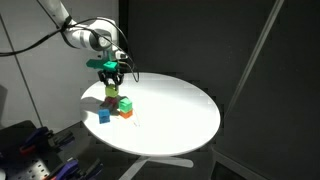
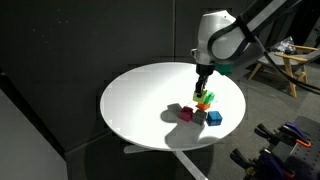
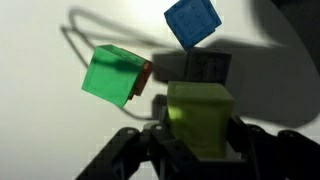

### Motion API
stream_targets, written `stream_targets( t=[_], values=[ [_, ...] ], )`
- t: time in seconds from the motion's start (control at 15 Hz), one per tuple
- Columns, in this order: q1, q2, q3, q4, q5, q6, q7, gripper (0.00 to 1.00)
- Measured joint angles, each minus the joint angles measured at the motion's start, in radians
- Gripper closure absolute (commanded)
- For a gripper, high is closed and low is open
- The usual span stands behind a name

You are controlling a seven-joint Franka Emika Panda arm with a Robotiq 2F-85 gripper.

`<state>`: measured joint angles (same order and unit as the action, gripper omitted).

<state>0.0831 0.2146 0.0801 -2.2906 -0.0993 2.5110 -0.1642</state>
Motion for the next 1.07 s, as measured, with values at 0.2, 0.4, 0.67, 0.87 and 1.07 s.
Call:
stream_targets(
  t=[0.2, 0.4, 0.67, 0.87, 1.07],
  values=[
    [0.015, 0.029, 0.002, 0.013, -0.018, 0.001, 0.001, 0.71],
    [0.026, 0.055, 0.002, 0.024, -0.031, 0.003, 0.010, 0.71],
    [0.036, 0.079, 0.002, 0.036, -0.036, 0.005, 0.023, 0.71],
    [0.044, 0.089, 0.001, 0.040, -0.051, 0.010, 0.047, 0.71],
    [0.053, 0.098, 0.001, 0.041, -0.068, 0.015, 0.083, 0.71]
  ],
)
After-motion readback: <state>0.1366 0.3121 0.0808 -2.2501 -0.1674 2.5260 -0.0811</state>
